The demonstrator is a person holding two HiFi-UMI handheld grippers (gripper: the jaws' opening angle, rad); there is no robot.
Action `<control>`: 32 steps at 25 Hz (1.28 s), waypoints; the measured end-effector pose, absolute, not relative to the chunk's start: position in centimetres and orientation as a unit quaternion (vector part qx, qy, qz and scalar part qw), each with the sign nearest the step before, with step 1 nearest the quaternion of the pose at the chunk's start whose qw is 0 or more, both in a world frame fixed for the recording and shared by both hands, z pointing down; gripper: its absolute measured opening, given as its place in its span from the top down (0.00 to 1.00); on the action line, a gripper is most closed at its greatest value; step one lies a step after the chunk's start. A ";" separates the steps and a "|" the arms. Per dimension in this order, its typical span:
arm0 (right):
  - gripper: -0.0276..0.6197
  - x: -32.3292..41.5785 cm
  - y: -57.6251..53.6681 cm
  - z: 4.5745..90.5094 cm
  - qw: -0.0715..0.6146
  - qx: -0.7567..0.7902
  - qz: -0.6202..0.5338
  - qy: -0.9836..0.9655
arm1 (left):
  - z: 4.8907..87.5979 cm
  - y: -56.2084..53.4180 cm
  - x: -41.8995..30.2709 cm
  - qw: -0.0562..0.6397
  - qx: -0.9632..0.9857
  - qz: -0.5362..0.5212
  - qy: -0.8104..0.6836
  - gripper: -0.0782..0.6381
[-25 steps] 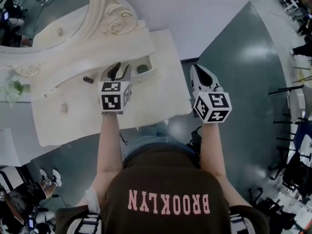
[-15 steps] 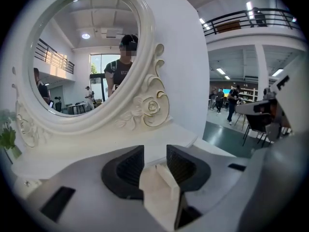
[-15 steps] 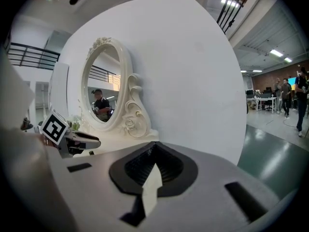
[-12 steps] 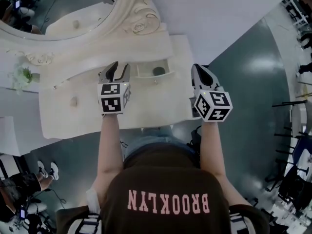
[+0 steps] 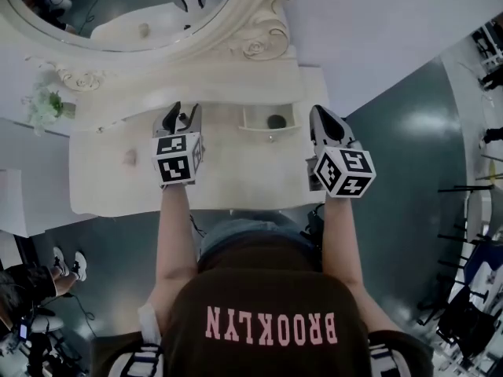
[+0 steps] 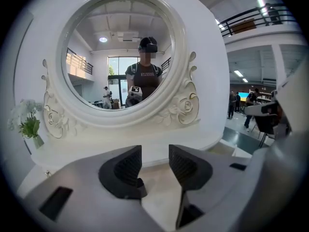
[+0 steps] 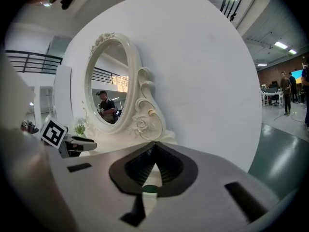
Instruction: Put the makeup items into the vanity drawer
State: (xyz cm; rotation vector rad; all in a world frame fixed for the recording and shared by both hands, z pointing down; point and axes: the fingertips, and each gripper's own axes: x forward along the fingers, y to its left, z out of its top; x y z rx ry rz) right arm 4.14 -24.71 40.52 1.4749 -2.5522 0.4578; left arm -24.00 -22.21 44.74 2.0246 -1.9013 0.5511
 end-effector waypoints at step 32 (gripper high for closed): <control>0.97 0.7 -23.0 47.8 0.145 0.487 0.188 -0.841 | 54.5 -21.4 -28.1 0.213 0.684 0.214 -0.664 0.69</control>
